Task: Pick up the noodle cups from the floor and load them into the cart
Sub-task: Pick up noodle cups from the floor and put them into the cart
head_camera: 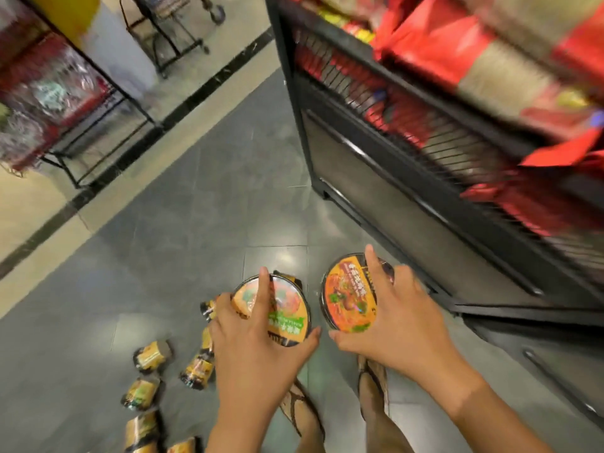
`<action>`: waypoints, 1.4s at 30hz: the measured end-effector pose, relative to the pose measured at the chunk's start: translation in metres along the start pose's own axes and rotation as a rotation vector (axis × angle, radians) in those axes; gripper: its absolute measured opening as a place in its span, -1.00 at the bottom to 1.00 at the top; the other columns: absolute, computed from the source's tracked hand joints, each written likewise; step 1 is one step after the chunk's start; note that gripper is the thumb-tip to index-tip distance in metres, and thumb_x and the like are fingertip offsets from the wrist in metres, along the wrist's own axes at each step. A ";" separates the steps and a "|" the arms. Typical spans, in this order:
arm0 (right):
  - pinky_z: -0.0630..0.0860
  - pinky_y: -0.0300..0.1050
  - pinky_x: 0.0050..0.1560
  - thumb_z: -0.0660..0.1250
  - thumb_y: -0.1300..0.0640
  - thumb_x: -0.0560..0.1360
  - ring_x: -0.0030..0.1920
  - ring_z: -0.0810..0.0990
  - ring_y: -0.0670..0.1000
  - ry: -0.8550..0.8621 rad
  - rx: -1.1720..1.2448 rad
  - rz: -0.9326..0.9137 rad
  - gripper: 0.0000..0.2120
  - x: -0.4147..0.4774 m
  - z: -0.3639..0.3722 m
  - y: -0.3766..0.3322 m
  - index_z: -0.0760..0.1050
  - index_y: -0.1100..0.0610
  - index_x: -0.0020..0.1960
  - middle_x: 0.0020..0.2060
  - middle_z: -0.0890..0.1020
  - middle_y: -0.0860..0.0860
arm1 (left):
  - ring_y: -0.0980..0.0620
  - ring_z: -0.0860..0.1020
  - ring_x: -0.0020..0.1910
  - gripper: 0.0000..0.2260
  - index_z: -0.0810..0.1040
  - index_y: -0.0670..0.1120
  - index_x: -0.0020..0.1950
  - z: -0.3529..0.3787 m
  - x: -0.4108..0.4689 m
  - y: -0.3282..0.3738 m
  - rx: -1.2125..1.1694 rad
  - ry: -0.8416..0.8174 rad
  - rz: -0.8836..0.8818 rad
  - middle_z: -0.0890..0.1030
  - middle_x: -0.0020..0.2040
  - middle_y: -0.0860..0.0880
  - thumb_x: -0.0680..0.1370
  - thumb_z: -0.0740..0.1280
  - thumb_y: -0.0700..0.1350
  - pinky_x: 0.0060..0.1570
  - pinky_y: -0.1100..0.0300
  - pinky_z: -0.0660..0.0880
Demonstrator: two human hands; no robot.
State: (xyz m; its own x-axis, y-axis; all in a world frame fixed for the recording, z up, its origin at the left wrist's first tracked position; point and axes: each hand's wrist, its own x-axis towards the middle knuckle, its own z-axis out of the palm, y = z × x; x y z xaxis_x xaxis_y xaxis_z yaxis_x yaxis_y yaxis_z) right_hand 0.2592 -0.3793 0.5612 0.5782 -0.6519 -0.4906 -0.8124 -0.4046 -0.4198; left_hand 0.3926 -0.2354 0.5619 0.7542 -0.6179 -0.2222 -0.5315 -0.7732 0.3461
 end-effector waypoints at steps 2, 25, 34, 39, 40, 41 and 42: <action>0.43 -0.10 0.12 0.26 -0.54 0.06 0.22 0.37 0.04 0.018 0.004 0.028 0.26 -0.028 -0.018 0.007 -0.38 -0.17 0.50 0.13 0.23 -0.02 | -0.21 0.28 0.29 -0.05 -0.09 0.41 0.49 -0.014 -0.017 0.018 -0.007 -0.040 0.017 0.22 0.36 -0.15 0.17 0.24 0.49 0.22 -0.07 0.39; 0.41 -0.03 0.22 0.28 -0.53 0.03 0.34 0.39 0.11 0.540 0.697 1.136 0.24 -0.351 0.106 -0.024 -0.21 -0.19 0.55 0.30 0.28 0.03 | -0.14 0.20 0.34 -0.05 -0.07 0.35 0.52 -0.066 -0.116 0.065 0.200 -0.575 1.071 0.20 0.33 -0.08 0.27 0.37 0.43 0.31 0.00 0.31; 0.42 -0.04 0.13 0.31 -0.51 0.12 0.29 0.41 0.08 0.797 0.937 1.523 0.18 -0.474 0.199 -0.056 -0.18 -0.18 0.56 0.24 0.34 0.02 | -0.16 0.25 0.28 -0.04 -0.03 0.34 0.52 -0.050 -0.258 0.082 0.340 -0.734 1.640 0.18 0.36 -0.07 0.24 0.40 0.42 0.30 0.06 0.29; 0.41 -0.03 0.12 0.39 -0.43 0.19 0.30 0.42 0.12 0.937 1.068 1.639 0.13 -0.551 0.242 -0.051 -0.15 -0.18 0.56 0.32 0.31 0.05 | -0.14 0.17 0.36 -0.04 -0.13 0.37 0.50 -0.030 -0.353 0.076 0.488 -0.787 1.827 0.10 0.40 -0.03 0.24 0.34 0.47 0.34 0.02 0.29; 0.41 -0.03 0.13 0.39 -0.43 0.19 0.31 0.42 0.12 0.959 1.079 1.671 0.13 -0.570 0.252 -0.049 -0.14 -0.17 0.56 0.32 0.31 0.06 | -0.13 0.17 0.35 -0.03 -0.14 0.36 0.50 -0.025 -0.376 0.073 0.513 -0.790 1.867 0.09 0.39 -0.03 0.24 0.33 0.48 0.35 0.03 0.27; 0.41 -0.03 0.15 0.39 -0.43 0.18 0.30 0.42 0.11 0.980 1.086 1.706 0.14 -0.590 0.264 -0.047 -0.14 -0.17 0.56 0.31 0.32 0.05 | -0.11 0.17 0.34 -0.03 -0.15 0.36 0.51 -0.021 -0.400 0.070 0.529 -0.791 1.906 0.09 0.37 -0.03 0.25 0.33 0.47 0.34 0.05 0.27; 0.42 -0.03 0.16 0.38 -0.44 0.17 0.29 0.43 0.11 1.002 1.095 1.737 0.14 -0.611 0.276 -0.045 -0.14 -0.17 0.56 0.30 0.32 0.05 | -0.10 0.17 0.32 -0.03 -0.15 0.35 0.51 -0.017 -0.425 0.066 0.530 -0.794 1.937 0.10 0.36 -0.03 0.26 0.33 0.47 0.33 0.06 0.27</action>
State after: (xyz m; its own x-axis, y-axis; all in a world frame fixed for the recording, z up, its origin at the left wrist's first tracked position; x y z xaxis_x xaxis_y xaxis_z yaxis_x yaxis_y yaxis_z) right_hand -0.0368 0.2141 0.6693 -0.8877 -0.0203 -0.4600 0.2109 0.8702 -0.4452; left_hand 0.0436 -0.0217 0.6948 -0.9200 -0.2754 -0.2788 -0.3658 0.8586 0.3591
